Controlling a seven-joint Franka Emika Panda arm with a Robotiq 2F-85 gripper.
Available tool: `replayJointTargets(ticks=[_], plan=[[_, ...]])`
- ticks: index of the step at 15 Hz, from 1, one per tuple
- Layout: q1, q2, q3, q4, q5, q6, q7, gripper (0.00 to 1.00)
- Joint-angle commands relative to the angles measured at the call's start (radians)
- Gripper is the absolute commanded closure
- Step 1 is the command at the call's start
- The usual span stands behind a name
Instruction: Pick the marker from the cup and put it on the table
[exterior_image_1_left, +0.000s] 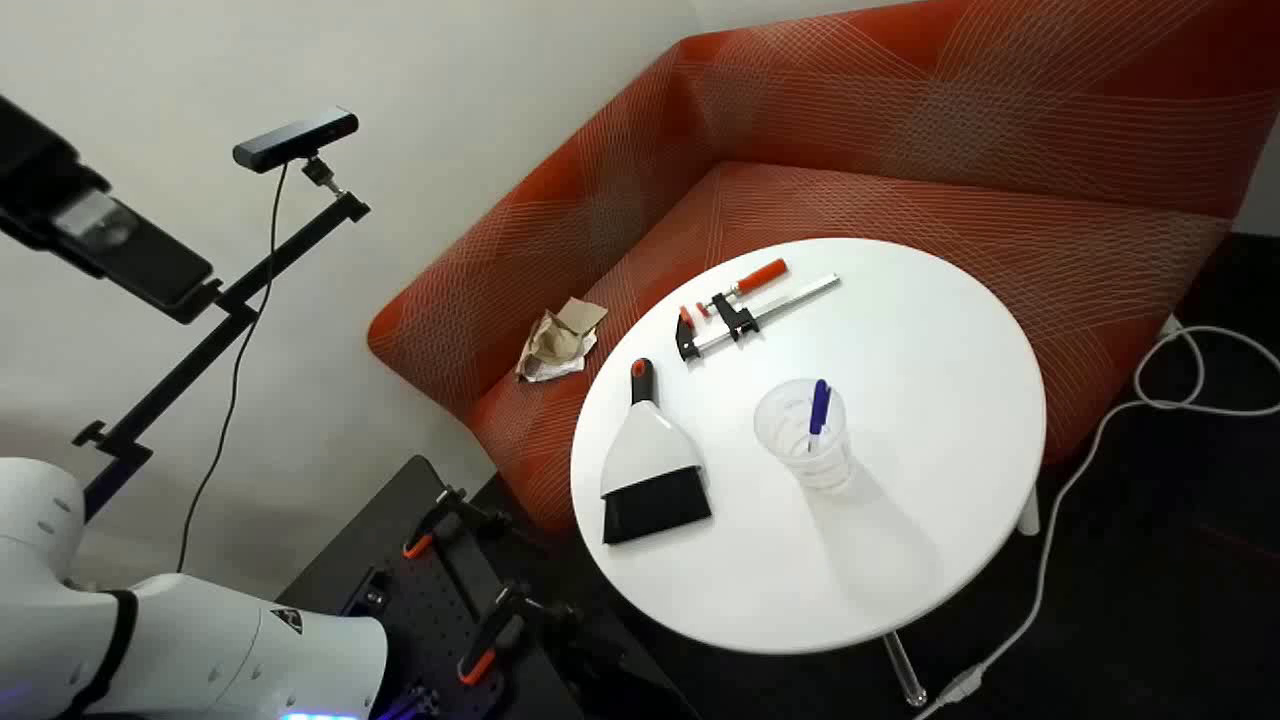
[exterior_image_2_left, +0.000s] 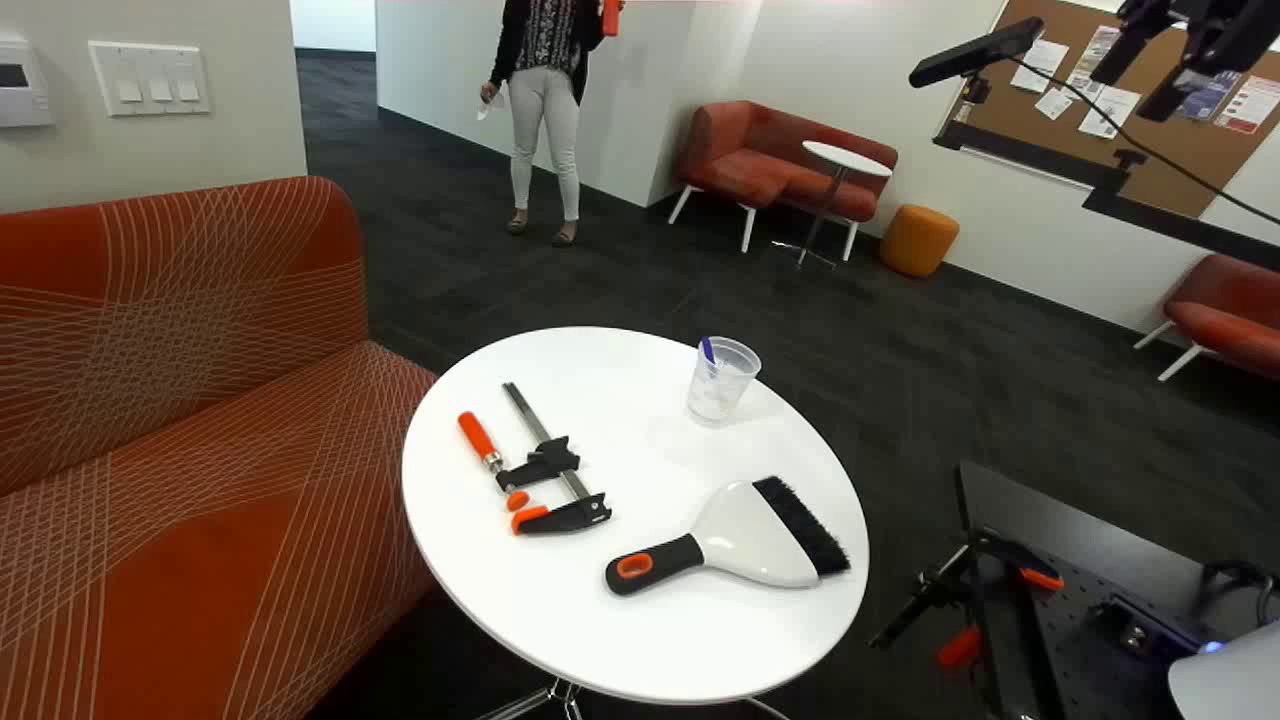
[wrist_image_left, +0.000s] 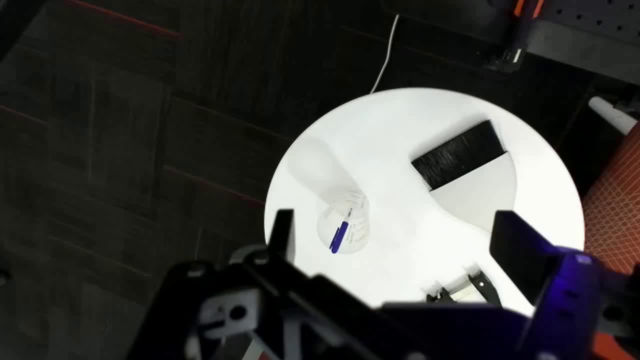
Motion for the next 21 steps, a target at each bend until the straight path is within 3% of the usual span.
replayJointTargets(ticks=[1, 12, 17, 21], plan=[[0.009, -0.001, -0.006, 0.003, -0.004, -0.005, 0.004, 0.00], [0.009, -0.001, -0.006, 0.003, -0.004, -0.005, 0.004, 0.00], [0.031, 0.053, -0.011, -0.001, 0.031, 0.081, 0.040, 0.00], [0.043, 0.159, -0.028, -0.008, 0.090, 0.213, 0.083, 0.00]])
